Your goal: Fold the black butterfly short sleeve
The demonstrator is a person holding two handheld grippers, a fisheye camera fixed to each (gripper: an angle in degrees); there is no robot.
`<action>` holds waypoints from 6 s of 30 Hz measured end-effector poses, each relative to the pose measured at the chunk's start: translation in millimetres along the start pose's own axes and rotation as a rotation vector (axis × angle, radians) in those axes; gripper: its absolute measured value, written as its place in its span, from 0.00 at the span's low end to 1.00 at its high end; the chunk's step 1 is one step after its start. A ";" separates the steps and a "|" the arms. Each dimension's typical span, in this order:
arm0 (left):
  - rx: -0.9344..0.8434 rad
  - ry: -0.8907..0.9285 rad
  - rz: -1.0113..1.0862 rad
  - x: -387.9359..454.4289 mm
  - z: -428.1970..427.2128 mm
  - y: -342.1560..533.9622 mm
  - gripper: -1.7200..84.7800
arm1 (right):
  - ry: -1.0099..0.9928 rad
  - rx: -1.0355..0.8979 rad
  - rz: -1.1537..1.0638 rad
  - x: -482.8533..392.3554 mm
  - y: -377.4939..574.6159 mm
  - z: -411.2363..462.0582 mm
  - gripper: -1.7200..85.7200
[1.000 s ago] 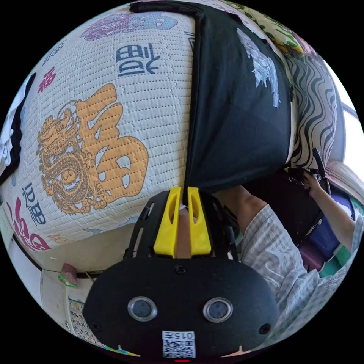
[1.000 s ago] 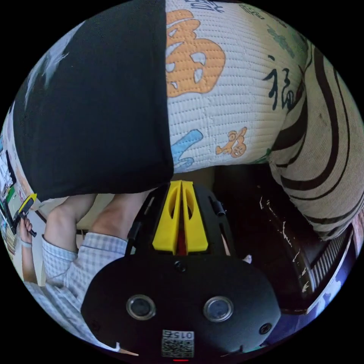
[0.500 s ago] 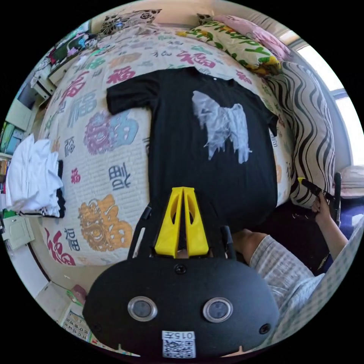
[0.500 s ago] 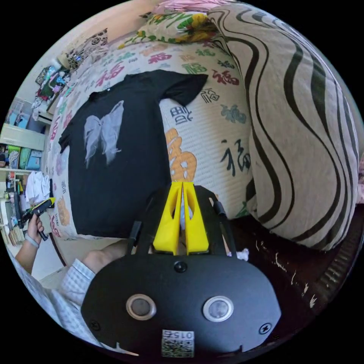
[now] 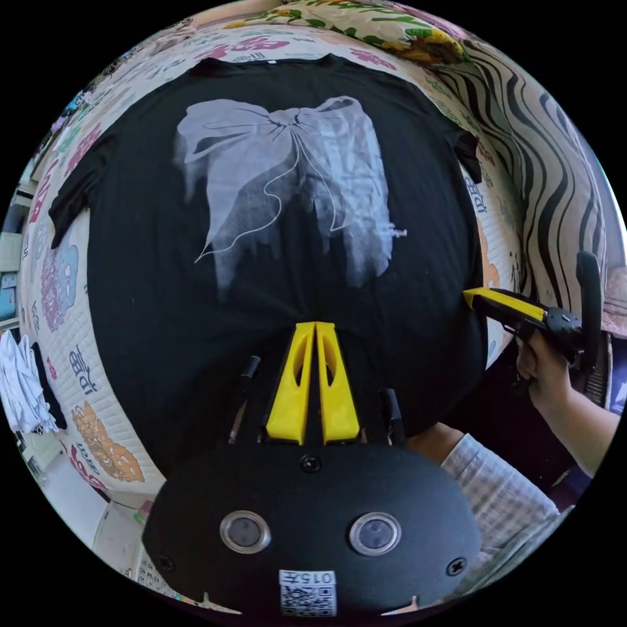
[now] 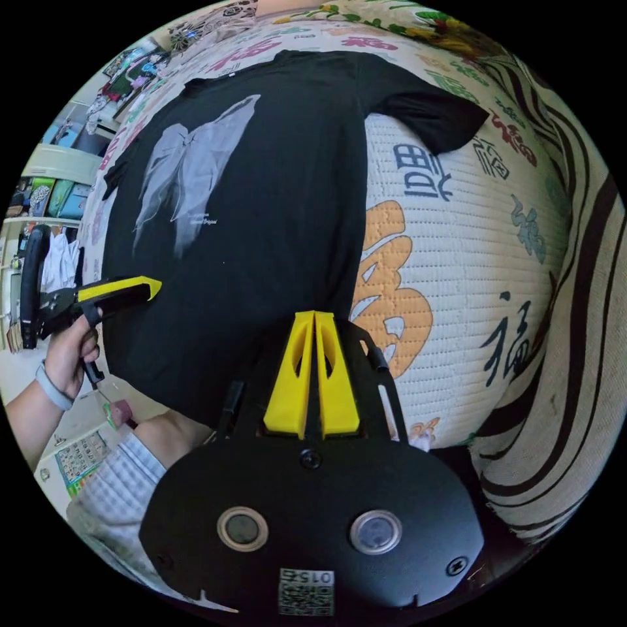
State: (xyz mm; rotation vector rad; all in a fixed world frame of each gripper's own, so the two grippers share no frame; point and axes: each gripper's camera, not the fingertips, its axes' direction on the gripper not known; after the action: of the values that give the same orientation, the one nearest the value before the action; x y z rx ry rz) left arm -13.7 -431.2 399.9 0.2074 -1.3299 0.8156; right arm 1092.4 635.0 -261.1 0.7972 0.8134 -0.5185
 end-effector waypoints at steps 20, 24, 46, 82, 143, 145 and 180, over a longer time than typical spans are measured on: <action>0.276 0.160 0.266 95.9 -62.3 -161.3 0.09 | -0.147 0.349 0.337 115.4 -25.8 -85.6 0.06; 0.334 0.171 0.420 160.1 -53.4 -239.9 0.10 | -0.142 0.379 0.357 134.0 -50.1 -92.0 0.08; 0.181 0.347 0.381 216.0 20.2 -398.0 0.02 | -0.171 0.381 0.422 197.7 -87.1 -131.6 0.01; 0.391 0.412 0.169 -52.4 -55.8 -322.0 0.10 | -0.075 0.253 -0.066 49.1 -188.0 -162.8 0.08; 0.240 0.277 0.092 -123.2 -94.2 -190.8 0.02 | -0.057 0.117 -0.348 -170.3 -285.4 -103.5 0.04; 0.251 0.272 0.087 -125.4 -98.5 -185.4 0.01 | 0.051 0.169 -0.339 -182.9 -284.7 -103.3 0.03; 0.689 0.334 -0.585 -472.1 -185.6 83.7 0.14 | -0.205 0.249 -0.548 -585.0 -508.4 -133.6 0.08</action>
State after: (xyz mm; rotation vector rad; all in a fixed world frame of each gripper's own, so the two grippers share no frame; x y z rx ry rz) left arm 70.9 -457.5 -106.6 0.9156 -0.5786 0.7308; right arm 343.1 497.5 -65.5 0.7280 0.7817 -1.1886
